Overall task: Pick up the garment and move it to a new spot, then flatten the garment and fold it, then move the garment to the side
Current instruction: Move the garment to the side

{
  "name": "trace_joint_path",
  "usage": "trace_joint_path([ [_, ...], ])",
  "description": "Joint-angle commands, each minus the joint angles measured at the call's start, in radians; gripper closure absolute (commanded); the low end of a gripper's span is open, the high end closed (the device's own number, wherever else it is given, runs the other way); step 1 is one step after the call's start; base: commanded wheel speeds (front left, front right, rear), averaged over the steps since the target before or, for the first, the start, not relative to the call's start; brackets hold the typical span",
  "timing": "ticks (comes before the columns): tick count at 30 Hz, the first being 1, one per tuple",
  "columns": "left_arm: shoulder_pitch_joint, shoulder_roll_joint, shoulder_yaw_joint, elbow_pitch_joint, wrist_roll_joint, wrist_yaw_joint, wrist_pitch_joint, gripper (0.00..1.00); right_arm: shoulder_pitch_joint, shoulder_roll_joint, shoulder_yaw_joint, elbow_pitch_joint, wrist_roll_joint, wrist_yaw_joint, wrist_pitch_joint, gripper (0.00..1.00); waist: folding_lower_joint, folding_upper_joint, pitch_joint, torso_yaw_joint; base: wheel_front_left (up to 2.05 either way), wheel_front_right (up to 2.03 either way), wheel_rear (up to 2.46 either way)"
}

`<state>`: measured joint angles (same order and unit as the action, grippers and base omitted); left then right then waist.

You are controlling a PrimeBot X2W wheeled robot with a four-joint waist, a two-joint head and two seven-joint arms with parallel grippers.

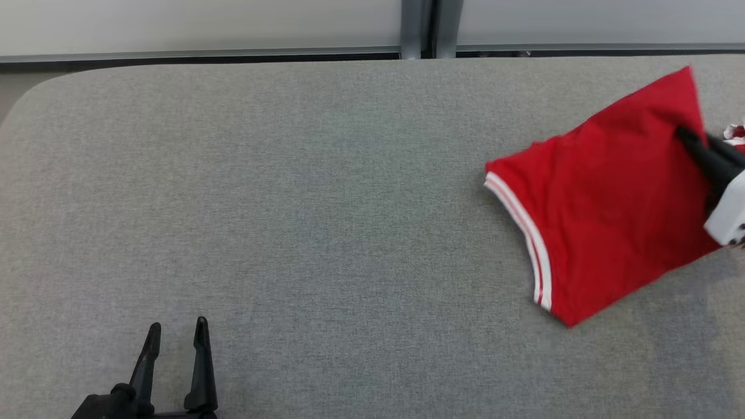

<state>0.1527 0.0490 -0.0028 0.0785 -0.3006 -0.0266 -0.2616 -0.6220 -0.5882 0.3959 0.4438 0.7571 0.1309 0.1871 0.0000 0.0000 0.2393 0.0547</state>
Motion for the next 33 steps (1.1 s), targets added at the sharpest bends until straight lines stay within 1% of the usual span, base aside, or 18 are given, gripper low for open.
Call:
trace_joint_path([
  [1, -0.027, 0.004, 0.003, -0.003, 0.004, -0.005, -0.004, 0.0, -0.027, -0.034, -0.019, -0.019, 0.011, 0.0, 0.018, 1.0, 0.0, 0.0, 0.025, -0.026, 0.0, 0.0, 0.0],
  [6, -0.062, 0.004, 0.007, -0.01, 0.018, -0.015, -0.004, 0.0, -0.091, -0.134, -0.089, -0.057, -0.006, 0.0, 0.08, 1.0, 0.0, 0.0, 0.075, -0.054, 0.0, 0.0, 0.0],
  [10, -0.091, 0.004, 0.003, -0.017, 0.039, -0.026, -0.004, 0.0, -0.135, -0.171, -0.146, -0.058, -0.022, 0.0, 0.126, 1.0, 0.0, 0.0, 0.125, -0.066, 0.0, 0.0, 0.0],
  [17, -0.137, 0.004, 0.004, -0.015, 0.061, -0.042, -0.004, 0.0, -0.206, -0.194, -0.239, 0.002, -0.056, 0.0, 0.189, 1.0, 0.0, 0.0, 0.188, -0.06, 0.0, 0.0, 0.0],
  [23, -0.128, 0.004, 0.017, -0.022, 0.072, -0.037, -0.004, 0.0, -0.216, -0.231, -0.299, 0.049, -0.066, 0.0, 0.26, 1.0, 0.0, 0.0, 0.201, -0.053, 0.0, 0.0, 0.0],
  [25, -0.125, 0.003, 0.018, -0.022, 0.073, -0.036, -0.004, 0.0, -0.212, -0.241, -0.308, 0.052, -0.069, 0.0, 0.269, 1.0, 0.0, 0.0, 0.201, -0.052, 0.0, 0.0, 0.0],
  [26, -0.123, 0.004, 0.022, -0.023, 0.074, -0.036, -0.004, 0.0, -0.208, -0.253, -0.324, 0.065, -0.083, 0.0, 0.279, 1.0, 0.0, 0.0, 0.203, -0.053, 0.0, 0.0, 0.0],
  [28, -0.124, 0.004, 0.024, -0.022, 0.074, -0.037, -0.004, 0.0, -0.206, -0.257, -0.328, 0.072, -0.094, 0.0, 0.283, 1.0, 0.0, 0.0, 0.204, -0.053, 0.0, 0.0, 0.0],
  [32, -0.131, 0.004, 0.023, -0.024, 0.081, -0.043, -0.004, 0.0, -0.211, -0.271, -0.337, 0.099, -0.163, 0.0, 0.278, 1.0, 0.0, 0.0, 0.21, -0.054, 0.0, 0.0, 0.0],
  [33, -0.133, 0.004, 0.023, -0.024, 0.082, -0.044, -0.004, 0.0, -0.219, -0.268, -0.343, 0.11, -0.185, 0.0, 0.271, 0.94, 0.0, 0.0, 0.211, -0.055, 0.0, 0.0, 0.0],
])
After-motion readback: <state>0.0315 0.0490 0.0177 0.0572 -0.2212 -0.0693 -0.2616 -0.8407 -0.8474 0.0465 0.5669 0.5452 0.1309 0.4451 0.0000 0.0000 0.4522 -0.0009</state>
